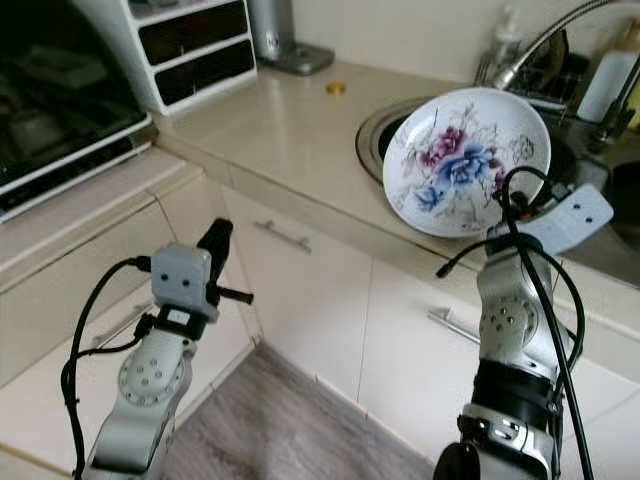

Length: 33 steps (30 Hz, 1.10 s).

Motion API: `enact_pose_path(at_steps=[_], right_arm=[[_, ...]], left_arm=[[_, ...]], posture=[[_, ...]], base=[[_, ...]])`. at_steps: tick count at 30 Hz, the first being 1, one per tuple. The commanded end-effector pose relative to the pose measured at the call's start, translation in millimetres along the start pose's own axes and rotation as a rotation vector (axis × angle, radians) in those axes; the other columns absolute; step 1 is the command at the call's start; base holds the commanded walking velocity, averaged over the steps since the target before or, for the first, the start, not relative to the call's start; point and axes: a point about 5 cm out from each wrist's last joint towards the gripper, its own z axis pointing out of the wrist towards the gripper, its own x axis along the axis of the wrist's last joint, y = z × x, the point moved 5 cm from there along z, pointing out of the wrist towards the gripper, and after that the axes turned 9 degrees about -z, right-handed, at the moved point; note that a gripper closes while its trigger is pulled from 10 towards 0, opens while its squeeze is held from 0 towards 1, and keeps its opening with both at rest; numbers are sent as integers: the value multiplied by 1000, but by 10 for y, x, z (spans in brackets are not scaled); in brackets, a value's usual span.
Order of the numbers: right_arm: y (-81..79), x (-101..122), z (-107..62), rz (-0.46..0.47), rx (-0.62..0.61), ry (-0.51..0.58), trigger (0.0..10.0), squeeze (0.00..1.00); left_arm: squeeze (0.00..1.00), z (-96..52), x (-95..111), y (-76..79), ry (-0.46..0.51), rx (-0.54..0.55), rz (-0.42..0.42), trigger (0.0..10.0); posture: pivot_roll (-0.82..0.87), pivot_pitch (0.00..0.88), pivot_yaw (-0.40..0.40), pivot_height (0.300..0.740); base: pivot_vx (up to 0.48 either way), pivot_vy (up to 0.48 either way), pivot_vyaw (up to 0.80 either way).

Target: Kitchen organization

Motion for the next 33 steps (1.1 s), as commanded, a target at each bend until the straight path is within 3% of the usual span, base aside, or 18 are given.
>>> enact_pose_path(at_steps=[1, 17, 24, 33], right_arm=[[-64, 132, -15, 8, 31, 43, 0, 0], [-74, 459, -57, -5, 41, 186, 0, 0], [11, 440, -45, 28, 6, 176, 0, 0], [79, 427, -44, 2, -27, 182, 0, 0]], left_arm=[[0, 19, 24, 17, 6, -7, -1, 10000], [0, 22, 23, 26, 7, -13, -2, 10000], [0, 21, 22, 24, 4, -15, -2, 10000], [0, 19, 15, 32, -1, -22, 4, 10000]], posture=[[86, 0, -23, 740], [79, 0, -19, 740], [78, 0, -17, 740], [78, 0, -16, 740]], base=[[0, 0, -800], [0, 0, -800], [0, 0, -800], [0, 0, -800]])
